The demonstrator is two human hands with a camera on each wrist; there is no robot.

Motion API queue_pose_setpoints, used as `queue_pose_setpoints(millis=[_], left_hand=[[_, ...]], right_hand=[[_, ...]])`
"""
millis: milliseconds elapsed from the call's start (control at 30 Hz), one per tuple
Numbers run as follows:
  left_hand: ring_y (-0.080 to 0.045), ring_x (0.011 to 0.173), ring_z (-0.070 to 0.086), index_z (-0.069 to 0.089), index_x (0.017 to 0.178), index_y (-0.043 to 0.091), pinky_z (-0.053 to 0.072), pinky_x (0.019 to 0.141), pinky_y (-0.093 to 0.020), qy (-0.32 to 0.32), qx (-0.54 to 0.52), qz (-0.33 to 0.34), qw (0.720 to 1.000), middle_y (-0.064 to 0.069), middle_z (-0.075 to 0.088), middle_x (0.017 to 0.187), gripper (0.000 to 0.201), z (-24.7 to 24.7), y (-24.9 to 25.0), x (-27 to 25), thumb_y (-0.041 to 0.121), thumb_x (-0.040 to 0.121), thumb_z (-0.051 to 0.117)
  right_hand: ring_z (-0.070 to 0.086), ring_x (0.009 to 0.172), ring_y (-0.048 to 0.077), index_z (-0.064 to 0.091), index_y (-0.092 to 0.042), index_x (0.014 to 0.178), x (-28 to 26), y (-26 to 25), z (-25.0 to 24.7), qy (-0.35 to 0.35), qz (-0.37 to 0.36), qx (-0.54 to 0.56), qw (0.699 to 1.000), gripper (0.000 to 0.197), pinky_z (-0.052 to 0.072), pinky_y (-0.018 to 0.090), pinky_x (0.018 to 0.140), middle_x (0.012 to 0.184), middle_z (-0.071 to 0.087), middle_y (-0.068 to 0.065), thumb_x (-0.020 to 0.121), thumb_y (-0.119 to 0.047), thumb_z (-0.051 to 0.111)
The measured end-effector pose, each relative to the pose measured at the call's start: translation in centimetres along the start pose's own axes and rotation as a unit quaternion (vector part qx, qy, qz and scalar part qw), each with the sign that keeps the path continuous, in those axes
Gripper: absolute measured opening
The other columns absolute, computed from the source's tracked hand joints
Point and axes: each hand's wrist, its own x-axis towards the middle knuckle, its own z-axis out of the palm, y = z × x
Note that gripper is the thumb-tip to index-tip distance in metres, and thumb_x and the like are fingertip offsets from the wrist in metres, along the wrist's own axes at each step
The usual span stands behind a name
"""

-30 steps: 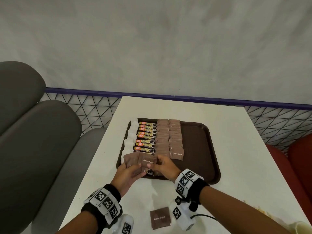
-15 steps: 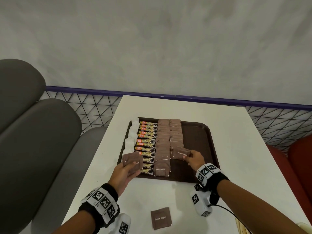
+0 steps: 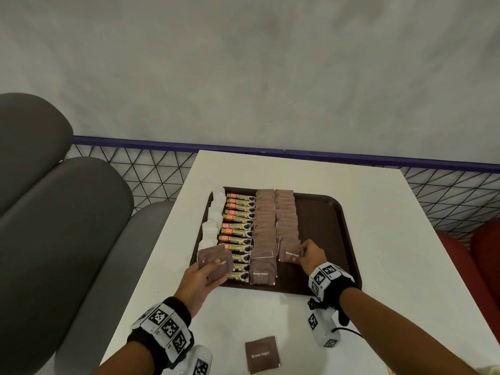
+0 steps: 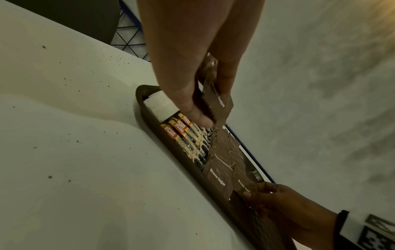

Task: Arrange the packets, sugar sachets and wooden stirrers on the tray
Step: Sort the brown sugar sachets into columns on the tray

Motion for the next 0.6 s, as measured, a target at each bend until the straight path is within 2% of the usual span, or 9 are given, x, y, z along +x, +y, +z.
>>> queue_pose_setpoints(millis=[133,233,333,433,533,600], left_hand=[[-0.029,0.107,0.06,0.058,0.11,0.015,0.051,0.086,-0.038,-0.003,-0.017,-0.003,1.0,-0.013,0.063,0.114,0.023,0.3,0.1,-0.1,0.003,0.092,0.05],[-0.028,0.102,0.061,0.057,0.113,0.012,0.052,0.081,-0.037,-0.005,-0.013,-0.005,1.0,-0.013,0.065,0.111,0.024,0.6,0.1,-0.3,0.002,0.092,0.05],[-0.027,0.102,0.062,0.057,0.114,0.013,0.052,0.082,-0.037,-0.007,0.008,0.001,1.0,-0.012,0.066,0.111,0.027,0.7,0.0,-0.4,0.001,0.09,0.053],[-0.024,0.099,0.064,0.06,0.108,0.018,0.052,0.085,-0.036,-0.016,0.024,0.012,1.0,-0.009,0.068,0.108,0.025,1.0,0.2,-0.8,0.002,0.089,0.056],[-0.023,0.098,0.064,0.06,0.106,0.02,0.052,0.081,-0.033,-0.019,0.029,0.026,0.999,-0.008,0.069,0.107,0.025,1.2,0.3,-1.1,0.002,0.088,0.057],[-0.023,0.099,0.064,0.059,0.108,0.02,0.053,0.077,-0.031,-0.017,0.032,0.033,0.999,-0.008,0.069,0.107,0.027,1.3,0.4,-1.2,0.002,0.088,0.057]], right_hand=[[0.059,0.094,0.026,0.043,-0.013,0.089,0.3,-0.1,0.0,0.006,-0.008,-0.009,1.0,0.033,0.043,0.027,0.076,0.103,0.06,0.012,0.075,-0.012,0.074],[0.053,0.094,0.022,0.046,-0.009,0.101,0.1,-0.1,-0.1,0.013,-0.009,0.001,1.0,0.04,0.043,0.03,0.081,0.106,0.053,0.011,0.073,-0.008,0.074],[0.05,0.105,0.027,0.045,-0.006,0.112,-0.1,-0.1,0.0,0.048,-0.024,0.009,0.999,0.049,0.043,0.034,0.09,0.116,0.048,0.013,0.073,-0.009,0.075],[0.044,0.111,0.027,0.045,-0.006,0.116,-0.9,-0.6,0.0,0.083,-0.062,-0.006,0.995,0.045,0.041,0.033,0.092,0.121,0.045,0.014,0.078,-0.013,0.069],[0.041,0.114,0.023,0.046,-0.007,0.117,-1.8,-1.9,0.2,0.053,-0.11,0.001,0.993,0.042,0.038,0.032,0.096,0.119,0.043,0.008,0.083,-0.02,0.065],[0.046,0.105,0.018,0.05,-0.016,0.106,-2.6,-3.0,0.8,0.02,-0.143,0.053,0.988,0.028,0.041,0.033,0.094,0.107,0.046,0.001,0.084,-0.025,0.064]])
